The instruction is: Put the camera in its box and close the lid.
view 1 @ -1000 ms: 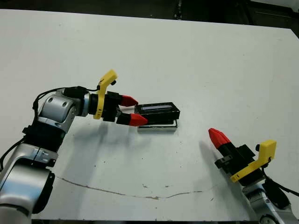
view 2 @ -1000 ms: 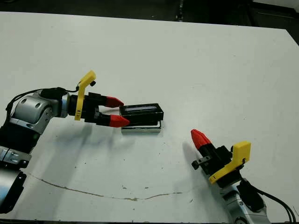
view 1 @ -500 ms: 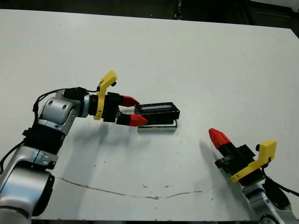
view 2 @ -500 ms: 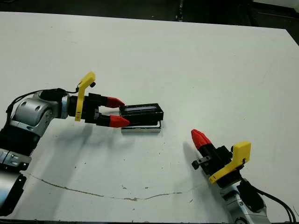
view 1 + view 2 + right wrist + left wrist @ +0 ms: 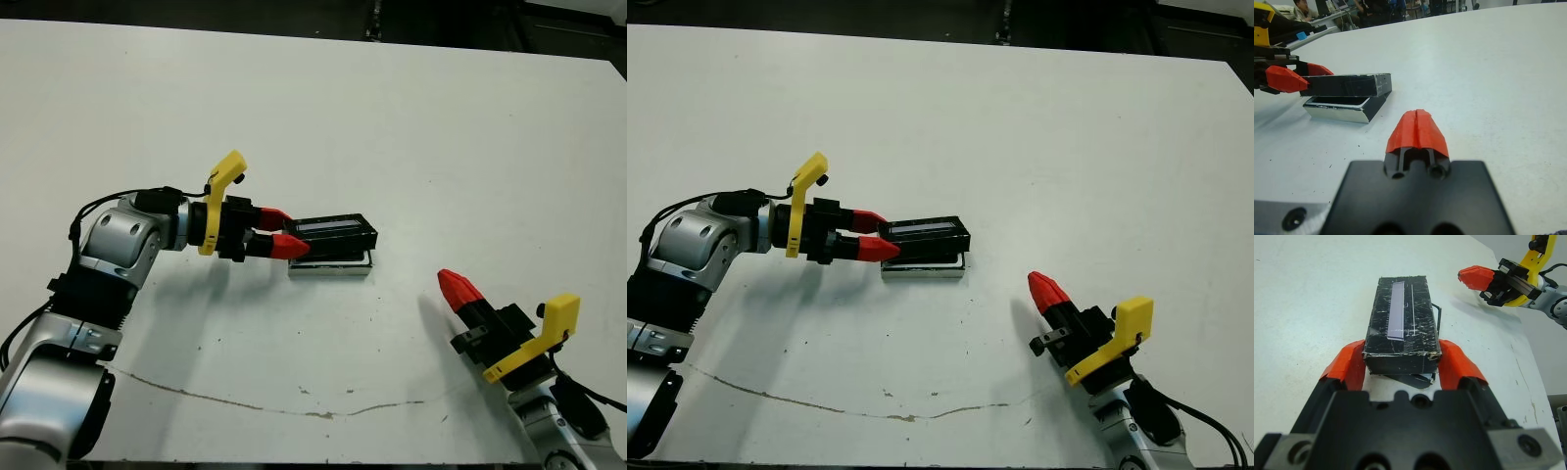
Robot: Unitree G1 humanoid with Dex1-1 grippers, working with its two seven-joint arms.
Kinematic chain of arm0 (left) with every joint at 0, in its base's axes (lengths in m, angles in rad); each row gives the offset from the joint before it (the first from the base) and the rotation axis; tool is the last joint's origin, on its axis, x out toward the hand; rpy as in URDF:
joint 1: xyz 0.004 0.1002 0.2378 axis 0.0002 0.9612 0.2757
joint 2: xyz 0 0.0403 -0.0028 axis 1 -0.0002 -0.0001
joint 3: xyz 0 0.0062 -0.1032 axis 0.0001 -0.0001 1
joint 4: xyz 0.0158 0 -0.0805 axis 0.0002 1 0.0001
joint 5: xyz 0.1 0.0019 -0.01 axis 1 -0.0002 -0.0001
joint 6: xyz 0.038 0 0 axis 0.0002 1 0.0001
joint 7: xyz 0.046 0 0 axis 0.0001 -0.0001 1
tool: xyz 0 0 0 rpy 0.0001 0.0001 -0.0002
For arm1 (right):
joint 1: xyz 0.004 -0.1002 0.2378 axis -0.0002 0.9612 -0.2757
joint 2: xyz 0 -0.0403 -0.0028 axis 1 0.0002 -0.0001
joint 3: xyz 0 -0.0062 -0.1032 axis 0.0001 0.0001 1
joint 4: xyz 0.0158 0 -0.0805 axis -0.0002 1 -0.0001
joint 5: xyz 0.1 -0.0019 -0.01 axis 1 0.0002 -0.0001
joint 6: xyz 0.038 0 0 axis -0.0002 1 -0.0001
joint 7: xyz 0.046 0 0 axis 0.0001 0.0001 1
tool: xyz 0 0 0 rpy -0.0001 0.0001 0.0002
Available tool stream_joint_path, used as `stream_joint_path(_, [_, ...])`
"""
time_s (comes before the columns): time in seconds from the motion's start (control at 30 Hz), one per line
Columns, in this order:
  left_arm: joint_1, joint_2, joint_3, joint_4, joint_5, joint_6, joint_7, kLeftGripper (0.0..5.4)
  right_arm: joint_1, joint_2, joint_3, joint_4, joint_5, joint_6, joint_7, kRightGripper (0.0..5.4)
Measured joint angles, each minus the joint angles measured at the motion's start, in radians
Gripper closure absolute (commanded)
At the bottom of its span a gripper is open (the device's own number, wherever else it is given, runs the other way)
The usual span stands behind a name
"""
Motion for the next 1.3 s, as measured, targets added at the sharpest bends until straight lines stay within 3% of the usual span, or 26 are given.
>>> stream_joint_path(0.33, [0.040, -0.012, 0.029, -0.043, -0.016, -0.002, 0.044, 2.23, 0.000, 0.000, 0.000, -0.001, -0.004, 0.000, -0.003, 5.40])
stream_joint_path(0.83, [0.065, -0.046, 0.129, -0.069, -0.127, -0.081, 0.030, 2.23, 0.003, 0.000, 0.000, -0.015, -0.003, 0.007, -0.021, 5.40])
stream_joint_path(1.0, [0.050, -0.024, 0.133, -0.027, -0.120, -0.150, -0.032, 2.23, 0.003, 0.000, 0.000, -0.017, -0.002, 0.016, -0.022, 5.40])
stream_joint_path(1.3, [-0.021, 0.042, 0.077, 0.112, -0.030, -0.257, -0.161, 2.23, 0.002, -0.001, -0.001, -0.017, 0.007, 0.018, -0.021, 5.40])
